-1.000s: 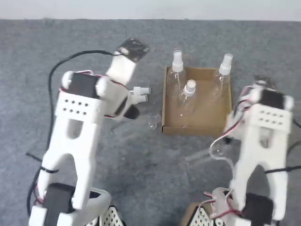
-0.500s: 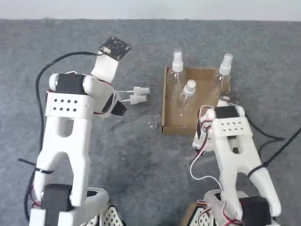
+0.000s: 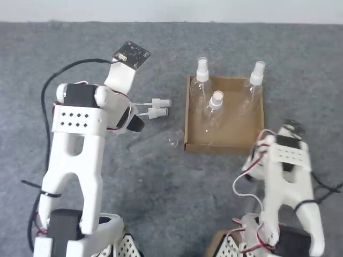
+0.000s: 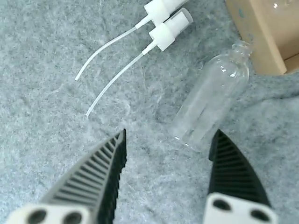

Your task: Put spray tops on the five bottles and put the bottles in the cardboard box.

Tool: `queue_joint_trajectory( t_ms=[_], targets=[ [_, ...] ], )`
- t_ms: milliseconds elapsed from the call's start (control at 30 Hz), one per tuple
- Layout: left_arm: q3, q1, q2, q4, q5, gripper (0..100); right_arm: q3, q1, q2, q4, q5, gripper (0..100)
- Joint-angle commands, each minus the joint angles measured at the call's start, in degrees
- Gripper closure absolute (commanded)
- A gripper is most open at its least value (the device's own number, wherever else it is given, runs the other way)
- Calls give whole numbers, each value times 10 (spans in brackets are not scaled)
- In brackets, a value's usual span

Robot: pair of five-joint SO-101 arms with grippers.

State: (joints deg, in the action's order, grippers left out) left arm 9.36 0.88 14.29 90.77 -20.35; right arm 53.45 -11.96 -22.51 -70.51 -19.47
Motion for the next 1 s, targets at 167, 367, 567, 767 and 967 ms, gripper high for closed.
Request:
queue_joint_trajectory(
  t_ms=[167,367,567,767,967],
  targets=[
    [-1,2,29,-8,21,739,-49,-199,-22,4,173,796],
    [-1,2,29,-9,28,739,-69,-286,-15,73,345,913],
    [0,2,29,-7,29,739,-48,-328,-14,83,442,838],
    [33,2,28,-31,29,739,-47,-336,-14,200,568,885],
    [58,2,28,-87,29,739,-48,-303,-10,285,617,920]
  ],
)
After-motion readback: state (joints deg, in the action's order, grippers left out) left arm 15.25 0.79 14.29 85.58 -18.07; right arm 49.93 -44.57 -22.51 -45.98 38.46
